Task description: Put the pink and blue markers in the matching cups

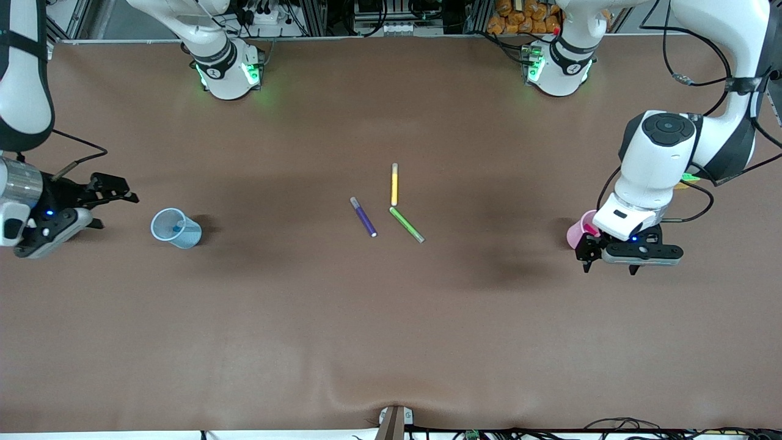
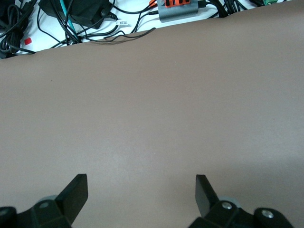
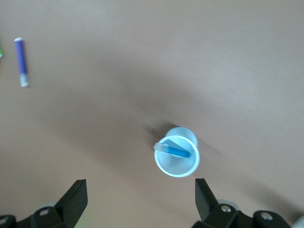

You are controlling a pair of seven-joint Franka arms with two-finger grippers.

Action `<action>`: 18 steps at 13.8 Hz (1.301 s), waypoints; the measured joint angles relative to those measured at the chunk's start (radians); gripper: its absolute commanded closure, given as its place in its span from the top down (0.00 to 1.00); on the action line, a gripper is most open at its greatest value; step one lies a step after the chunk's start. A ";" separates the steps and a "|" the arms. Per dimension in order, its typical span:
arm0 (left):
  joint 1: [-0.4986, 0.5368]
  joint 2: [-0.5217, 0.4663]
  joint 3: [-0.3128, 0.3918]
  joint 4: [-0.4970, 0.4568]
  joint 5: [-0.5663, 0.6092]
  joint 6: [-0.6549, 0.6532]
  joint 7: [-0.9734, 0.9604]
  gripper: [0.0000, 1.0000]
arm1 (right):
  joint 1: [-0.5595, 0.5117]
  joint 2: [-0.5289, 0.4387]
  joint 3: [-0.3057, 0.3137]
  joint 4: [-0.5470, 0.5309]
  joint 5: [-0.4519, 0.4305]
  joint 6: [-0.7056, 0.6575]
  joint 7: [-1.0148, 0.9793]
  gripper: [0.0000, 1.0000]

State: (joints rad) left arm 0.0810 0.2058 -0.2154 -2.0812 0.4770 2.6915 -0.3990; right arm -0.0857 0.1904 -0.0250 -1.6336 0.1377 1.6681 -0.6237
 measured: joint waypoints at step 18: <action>-0.066 -0.274 0.030 0.371 -0.446 -0.945 0.179 1.00 | 0.071 -0.216 0.004 -0.028 -0.092 -0.167 0.502 1.00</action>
State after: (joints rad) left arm 0.0152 -0.0677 -0.1855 -1.7100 0.0312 1.7465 -0.2203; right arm -0.0147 -0.0258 -0.0215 -1.6614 0.0455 1.5013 -0.1213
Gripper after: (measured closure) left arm 0.000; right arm 0.000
